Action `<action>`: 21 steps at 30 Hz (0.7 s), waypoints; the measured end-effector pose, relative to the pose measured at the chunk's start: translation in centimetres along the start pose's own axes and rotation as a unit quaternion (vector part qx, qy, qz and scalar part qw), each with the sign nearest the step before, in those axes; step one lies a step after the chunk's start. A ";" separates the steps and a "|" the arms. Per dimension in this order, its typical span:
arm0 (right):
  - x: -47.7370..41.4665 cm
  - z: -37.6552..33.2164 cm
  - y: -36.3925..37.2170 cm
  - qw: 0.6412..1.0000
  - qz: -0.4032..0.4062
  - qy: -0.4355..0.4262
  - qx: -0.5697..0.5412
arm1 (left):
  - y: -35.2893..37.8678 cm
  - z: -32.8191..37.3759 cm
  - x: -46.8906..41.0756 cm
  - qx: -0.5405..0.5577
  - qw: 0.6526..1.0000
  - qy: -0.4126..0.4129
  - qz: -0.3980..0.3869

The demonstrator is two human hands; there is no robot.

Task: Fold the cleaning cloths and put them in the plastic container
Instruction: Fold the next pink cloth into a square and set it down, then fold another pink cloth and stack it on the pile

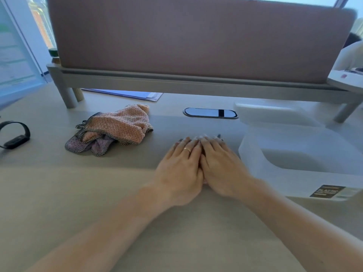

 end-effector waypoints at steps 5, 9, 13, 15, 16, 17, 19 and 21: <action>-0.9 1.6 1.8 0.995 -0.015 0.073 -0.065 | 0.5 -0.1 0.0 0.076 0.996 -0.021 -0.042; 0.0 1.3 0.6 0.990 -0.037 0.101 -0.086 | -4.9 -4.8 1.0 0.147 0.986 -0.039 0.069; 1.8 0.2 -1.2 0.990 0.065 0.058 -0.112 | -8.8 -14.0 3.8 -0.110 0.990 -0.077 0.049; 2.4 -0.8 -2.1 0.988 0.095 0.021 -0.123 | -8.5 -16.5 4.8 -0.151 0.986 -0.060 -0.043; 2.5 -1.4 -2.4 0.987 0.098 0.004 -0.128 | -8.3 -17.0 5.0 -0.158 0.985 -0.048 -0.045; 2.7 -2.1 -2.7 0.987 0.097 -0.013 -0.131 | -8.3 -17.4 5.1 -0.158 0.986 -0.047 -0.036; 2.7 -3.3 -3.6 0.984 0.106 -0.040 -0.138 | -8.3 -17.7 5.1 -0.137 0.989 -0.052 -0.010; 2.6 -4.2 -4.7 0.977 0.115 -0.053 -0.169 | -9.1 -17.3 5.0 -0.097 0.992 -0.041 0.064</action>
Point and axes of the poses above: each hand's wrist, its own x-axis away from the middle knuckle, its own y-axis out of the palm, z = x × y, the point moved 3 cm from there along -x, towards the middle knuckle, and after that the axes turned 15 degrees about y, right-handed, at the moved point
